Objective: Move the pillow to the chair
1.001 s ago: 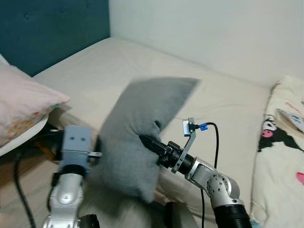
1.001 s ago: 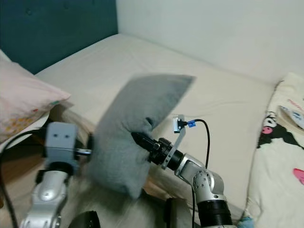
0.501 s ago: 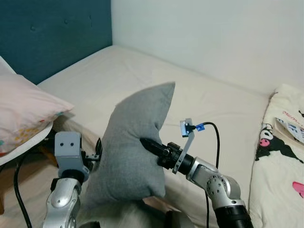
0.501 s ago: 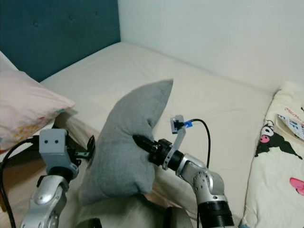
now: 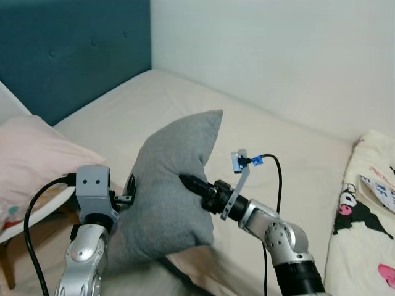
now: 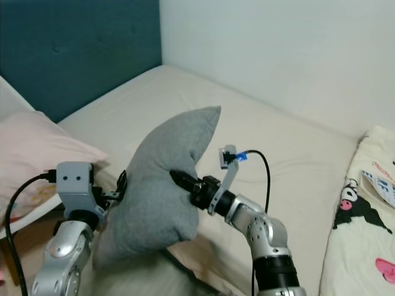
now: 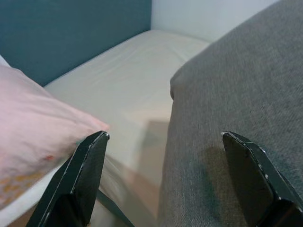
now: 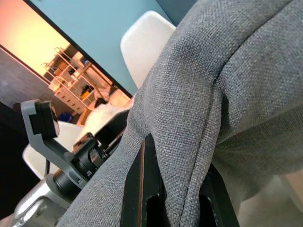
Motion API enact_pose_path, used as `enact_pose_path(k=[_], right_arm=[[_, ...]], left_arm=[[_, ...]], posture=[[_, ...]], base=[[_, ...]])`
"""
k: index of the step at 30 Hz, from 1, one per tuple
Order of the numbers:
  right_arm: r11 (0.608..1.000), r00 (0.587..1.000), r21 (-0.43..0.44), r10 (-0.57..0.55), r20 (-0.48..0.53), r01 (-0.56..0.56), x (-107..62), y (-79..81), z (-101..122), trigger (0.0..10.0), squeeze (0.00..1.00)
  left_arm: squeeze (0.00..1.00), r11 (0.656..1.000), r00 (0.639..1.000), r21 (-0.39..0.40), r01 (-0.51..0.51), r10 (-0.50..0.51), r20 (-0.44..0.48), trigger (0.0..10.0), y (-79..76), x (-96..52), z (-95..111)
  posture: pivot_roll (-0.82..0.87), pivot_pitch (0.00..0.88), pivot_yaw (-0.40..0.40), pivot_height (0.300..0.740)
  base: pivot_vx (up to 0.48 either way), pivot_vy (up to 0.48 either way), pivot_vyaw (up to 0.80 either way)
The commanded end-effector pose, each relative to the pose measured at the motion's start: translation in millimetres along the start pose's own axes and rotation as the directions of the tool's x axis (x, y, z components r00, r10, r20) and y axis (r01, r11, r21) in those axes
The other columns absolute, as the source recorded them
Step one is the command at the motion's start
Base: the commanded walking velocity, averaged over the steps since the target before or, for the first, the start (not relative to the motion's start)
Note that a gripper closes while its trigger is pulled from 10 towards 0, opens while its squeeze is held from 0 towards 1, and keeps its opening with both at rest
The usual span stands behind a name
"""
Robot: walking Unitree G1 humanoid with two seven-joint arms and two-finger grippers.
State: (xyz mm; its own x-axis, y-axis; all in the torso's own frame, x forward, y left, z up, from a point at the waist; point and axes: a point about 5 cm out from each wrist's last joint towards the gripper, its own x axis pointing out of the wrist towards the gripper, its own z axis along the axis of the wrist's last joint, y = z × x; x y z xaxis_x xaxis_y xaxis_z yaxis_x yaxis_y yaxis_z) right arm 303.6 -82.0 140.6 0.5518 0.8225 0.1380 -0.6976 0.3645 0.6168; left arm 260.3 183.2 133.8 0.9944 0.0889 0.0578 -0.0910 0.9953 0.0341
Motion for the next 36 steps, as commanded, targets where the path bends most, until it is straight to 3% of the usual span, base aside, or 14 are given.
enact_pose_path(k=[1,11,15,30,31,32,33,36], right_arm=[[0.999,0.996,-0.029,0.037,0.076,-0.035,-0.1,5.2,12.7,0.0,0.00],[0.997,0.995,-0.055,0.056,0.081,-0.052,-0.7,8.0,13.5,0.0,0.00],[0.994,0.996,-0.094,0.062,0.056,-0.057,-0.2,9.5,11.8,0.0,0.00],[0.993,0.997,-0.102,0.065,0.049,-0.060,0.3,9.4,9.2,0.0,0.00],[0.993,0.997,-0.102,0.065,0.048,-0.059,0.2,9.3,9.0,3.8,0.00],[0.993,0.997,-0.101,0.064,0.048,-0.059,0.0,9.2,8.8,3.8,0.00],[0.993,0.997,-0.101,0.063,0.047,-0.058,-0.1,9.1,8.5,10.0,0.00],[0.993,0.997,-0.099,0.062,0.045,-0.057,-0.4,8.9,7.9,10.0,0.00]], left_arm=[[0.00,1.000,1.000,0.005,0.004,-0.004,-0.007,10.0,-0.2,-1.1,-3.3],[0.00,1.000,1.000,0.016,0.000,0.000,0.000,10.0,-0.8,-0.5,-2.6],[0.00,1.000,1.000,0.022,-0.007,0.007,0.002,10.0,-0.8,-0.3,-3.0],[0.00,0.998,1.000,0.055,0.006,-0.006,-0.006,10.0,-4.2,-0.3,-5.2],[0.00,0.998,1.000,0.056,0.007,-0.006,-0.006,10.0,-4.4,-0.4,-5.4],[0.00,0.998,1.000,0.056,0.007,-0.006,-0.006,10.0,-4.5,-0.5,-5.5],[0.00,0.998,1.000,0.055,0.008,-0.008,-0.006,10.0,-4.7,-0.7,-5.6],[0.00,0.998,1.000,0.056,0.011,-0.011,-0.006,10.0,-5.1,-1.2,-5.9]], posture=[[0.03,0.000,-0.123,0.694],[0.02,0.000,-0.121,0.709],[0.02,0.000,-0.123,0.709],[0.02,0.000,-0.118,0.709],[0.03,0.000,-0.117,0.709],[0.03,0.000,-0.117,0.709],[0.02,0.000,-0.116,0.709],[0.03,0.000,-0.117,0.709]], base=[[0.000,0.000,0.00],[0.000,0.000,0.00],[0.000,0.000,0.72],[0.000,0.000,0.76],[0.000,0.000,0.76],[0.000,0.000,0.76],[0.000,0.000,0.76],[0.000,0.000,0.76]])
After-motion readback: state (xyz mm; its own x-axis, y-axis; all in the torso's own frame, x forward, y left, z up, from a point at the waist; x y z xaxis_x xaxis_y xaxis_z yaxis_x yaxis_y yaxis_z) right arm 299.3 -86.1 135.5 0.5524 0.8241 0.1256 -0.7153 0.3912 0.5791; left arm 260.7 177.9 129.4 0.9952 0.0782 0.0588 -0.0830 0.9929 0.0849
